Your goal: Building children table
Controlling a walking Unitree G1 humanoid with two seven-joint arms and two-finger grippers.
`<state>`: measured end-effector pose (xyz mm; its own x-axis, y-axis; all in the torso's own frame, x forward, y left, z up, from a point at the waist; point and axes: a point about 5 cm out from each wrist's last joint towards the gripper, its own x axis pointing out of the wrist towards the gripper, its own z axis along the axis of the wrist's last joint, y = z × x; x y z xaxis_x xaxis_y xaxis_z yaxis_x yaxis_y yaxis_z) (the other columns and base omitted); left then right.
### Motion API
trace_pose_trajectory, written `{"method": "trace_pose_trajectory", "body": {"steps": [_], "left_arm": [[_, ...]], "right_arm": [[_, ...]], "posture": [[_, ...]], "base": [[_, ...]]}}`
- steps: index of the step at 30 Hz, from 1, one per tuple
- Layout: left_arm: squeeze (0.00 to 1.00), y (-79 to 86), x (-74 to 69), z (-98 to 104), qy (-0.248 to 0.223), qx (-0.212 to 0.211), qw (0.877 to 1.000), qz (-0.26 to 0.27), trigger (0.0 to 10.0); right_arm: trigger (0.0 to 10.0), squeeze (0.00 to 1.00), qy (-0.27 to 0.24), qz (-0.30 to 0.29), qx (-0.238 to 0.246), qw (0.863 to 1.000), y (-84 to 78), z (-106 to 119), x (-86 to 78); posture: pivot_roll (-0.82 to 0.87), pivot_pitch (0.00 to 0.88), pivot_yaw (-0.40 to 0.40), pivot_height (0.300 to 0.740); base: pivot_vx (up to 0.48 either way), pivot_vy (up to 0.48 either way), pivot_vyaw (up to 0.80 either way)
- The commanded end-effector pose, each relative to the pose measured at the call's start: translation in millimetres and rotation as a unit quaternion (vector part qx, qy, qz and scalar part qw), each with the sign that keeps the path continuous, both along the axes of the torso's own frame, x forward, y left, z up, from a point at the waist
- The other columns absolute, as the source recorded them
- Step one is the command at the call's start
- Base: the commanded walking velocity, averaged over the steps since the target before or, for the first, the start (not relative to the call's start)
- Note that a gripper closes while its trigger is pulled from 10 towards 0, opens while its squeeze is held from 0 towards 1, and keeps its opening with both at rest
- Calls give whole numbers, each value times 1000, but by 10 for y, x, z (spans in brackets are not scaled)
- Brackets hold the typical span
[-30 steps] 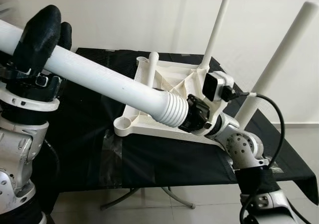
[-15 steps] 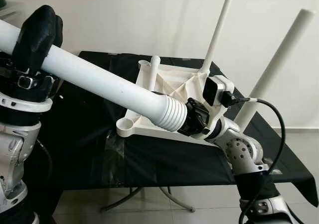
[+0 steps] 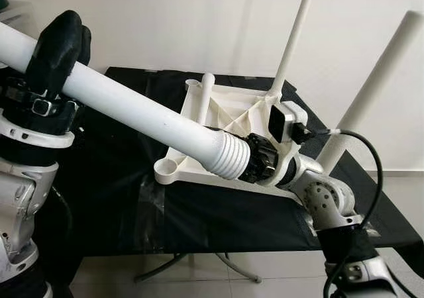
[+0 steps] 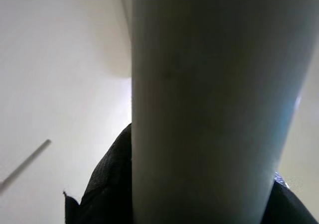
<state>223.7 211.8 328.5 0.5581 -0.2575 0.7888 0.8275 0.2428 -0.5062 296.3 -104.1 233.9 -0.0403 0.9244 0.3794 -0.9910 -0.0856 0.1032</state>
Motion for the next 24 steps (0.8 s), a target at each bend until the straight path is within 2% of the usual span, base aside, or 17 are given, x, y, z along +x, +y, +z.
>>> {"method": "trace_pose_trajectory", "body": {"steps": [1, 2, 6, 12, 13, 14, 15, 16, 17, 18, 19, 20, 21, 22, 23, 24], "left_arm": [[0, 191, -32, 129, -29, -42, 998, 30, 0], [0, 191, -32, 129, -29, -42, 998, 30, 0], [0, 400, -21, 212, -30, -50, 996, 69, 0], [0, 503, -55, 294, -42, -40, 994, 88, 0], [0, 502, -48, 306, -37, -6, 994, 105, 0], [0, 425, -21, 299, -26, 66, 990, 124, 0], [0, 331, 15, 269, -15, 146, 979, 143, 0], [0, 331, 15, 269, -15, 146, 979, 143, 0], [0, 225, 52, 229, -7, 219, 964, 151, 0], [0, 225, 52, 229, -7, 219, 964, 151, 0], [0, 83, 98, 166, -2, 309, 939, 153, 0], [0, 83, 98, 166, -2, 309, 939, 153, 0], [0, -70, 135, 88, -6, 400, 905, 146, 0], [0, -182, 150, 28, -15, 460, 878, 128, 0], [0, -242, 155, -9, -21, 493, 862, 114, 0], [0, -291, 155, -10, -34, 507, 856, 96, 0]], "right_arm": [[10000, 1000, 17, -20, -30, 999, -151, -107, 16], [10000, 1000, 17, -20, -30, 999, -151, -107, 16], [10000, 1000, 28, -45, -51, 997, -371, -181, -28], [10000, 1000, 39, -62, -72, 995, -501, -291, -90], [10000, 1000, 37, -53, -80, 995, -542, -303, -142], [10000, 1000, 28, -33, -83, 996, -560, -251, -208], [10000, 1000, 16, -14, -84, 996, -561, -182, -259], [10000, 1000, 16, -14, -84, 996, -561, -182, -259], [10000, 1000, 0, 2, -85, 996, -553, -89, -291], [10000, 1000, 0, 2, -85, 996, -553, -89, -291], [10000, 1000, -28, 14, -84, 996, -536, 57, -295], [10000, 1000, -28, 14, -84, 996, -536, 57, -295], [10000, 1000, -63, 19, -82, 995, -524, 230, -277], [10000, 1000, -91, 25, -79, 992, -513, 393, -259], [10000, 1000, -108, 29, -77, 991, -507, 492, -251], [10000, 1000, -126, 24, -98, 987, -464, 525, -214]], "posture": [[-70, 22, -77, 740], [-70, 22, -77, 740], [-77, 24, -76, 740], [-83, 24, -74, 740], [-83, 23, -75, 740], [-87, 25, -73, 740], [-87, 24, -75, 740], [-87, 24, -75, 740], [-86, 22, -76, 740], [-86, 22, -76, 740], [-86, 22, -76, 740], [-86, 22, -76, 740], [-84, 17, -81, 740], [-85, 14, -84, 740], [-85, 14, -84, 740], [-86, 11, -86, 740]], "base": [[0, 0, 0], [0, 0, 0], [0, 0, 0], [0, 0, 0], [0, 0, 0], [0, 0, 0], [0, 0, 0], [0, 0, 0], [0, 0, 0], [0, 0, 0], [0, 0, 0], [0, 0, 0], [0, 0, 0], [0, 0, 0], [0, 0, 0], [0, 0, 0]]}}
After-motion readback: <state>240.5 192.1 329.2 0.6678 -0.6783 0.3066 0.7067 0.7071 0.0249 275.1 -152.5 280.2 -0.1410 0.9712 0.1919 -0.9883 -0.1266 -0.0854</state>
